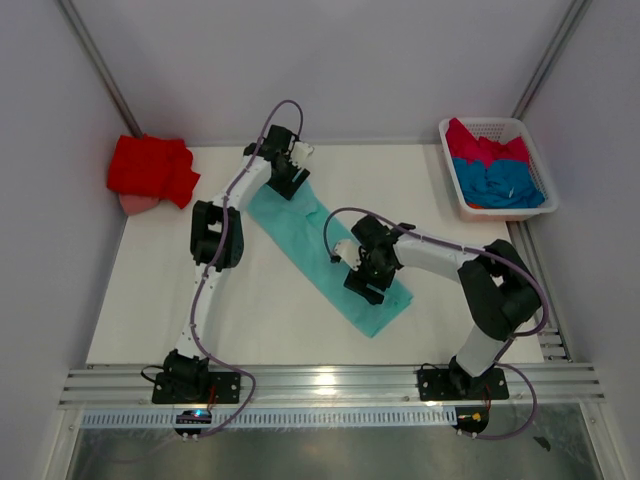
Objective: Fold and stack the t-shirts
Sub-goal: Fold the tshirt
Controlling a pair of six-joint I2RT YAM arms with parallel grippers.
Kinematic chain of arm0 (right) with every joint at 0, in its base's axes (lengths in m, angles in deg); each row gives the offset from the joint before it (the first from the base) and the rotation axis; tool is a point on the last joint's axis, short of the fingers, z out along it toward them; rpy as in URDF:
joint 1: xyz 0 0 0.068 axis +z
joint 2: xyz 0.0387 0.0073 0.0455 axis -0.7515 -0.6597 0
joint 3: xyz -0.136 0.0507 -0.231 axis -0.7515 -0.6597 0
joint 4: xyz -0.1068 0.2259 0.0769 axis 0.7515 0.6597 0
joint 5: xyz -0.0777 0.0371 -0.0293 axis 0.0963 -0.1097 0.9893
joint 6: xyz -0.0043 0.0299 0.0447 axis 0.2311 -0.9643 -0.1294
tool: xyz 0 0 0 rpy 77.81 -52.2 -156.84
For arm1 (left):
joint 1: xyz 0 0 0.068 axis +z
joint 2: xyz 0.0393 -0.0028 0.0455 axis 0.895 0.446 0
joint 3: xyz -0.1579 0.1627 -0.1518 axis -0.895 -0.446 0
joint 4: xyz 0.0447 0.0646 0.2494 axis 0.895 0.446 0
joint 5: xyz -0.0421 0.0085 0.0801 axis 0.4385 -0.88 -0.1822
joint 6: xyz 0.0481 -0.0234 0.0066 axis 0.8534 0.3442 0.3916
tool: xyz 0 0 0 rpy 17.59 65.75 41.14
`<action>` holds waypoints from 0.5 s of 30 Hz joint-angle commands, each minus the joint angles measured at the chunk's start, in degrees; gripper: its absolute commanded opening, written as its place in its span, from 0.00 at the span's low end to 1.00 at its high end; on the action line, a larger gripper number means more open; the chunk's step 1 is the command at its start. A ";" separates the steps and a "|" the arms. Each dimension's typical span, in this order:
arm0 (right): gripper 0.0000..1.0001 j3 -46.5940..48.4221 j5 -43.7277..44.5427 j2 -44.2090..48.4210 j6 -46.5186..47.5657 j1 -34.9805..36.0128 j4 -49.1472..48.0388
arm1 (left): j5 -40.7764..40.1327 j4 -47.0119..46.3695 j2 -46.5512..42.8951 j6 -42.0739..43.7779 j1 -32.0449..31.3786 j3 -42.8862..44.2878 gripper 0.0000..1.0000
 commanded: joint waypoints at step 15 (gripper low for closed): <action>0.79 -0.91 -4.22 -1.89 -2.07 11.05 2.72 | -0.87 3.01 5.50 2.77 -0.09 1.74 0.74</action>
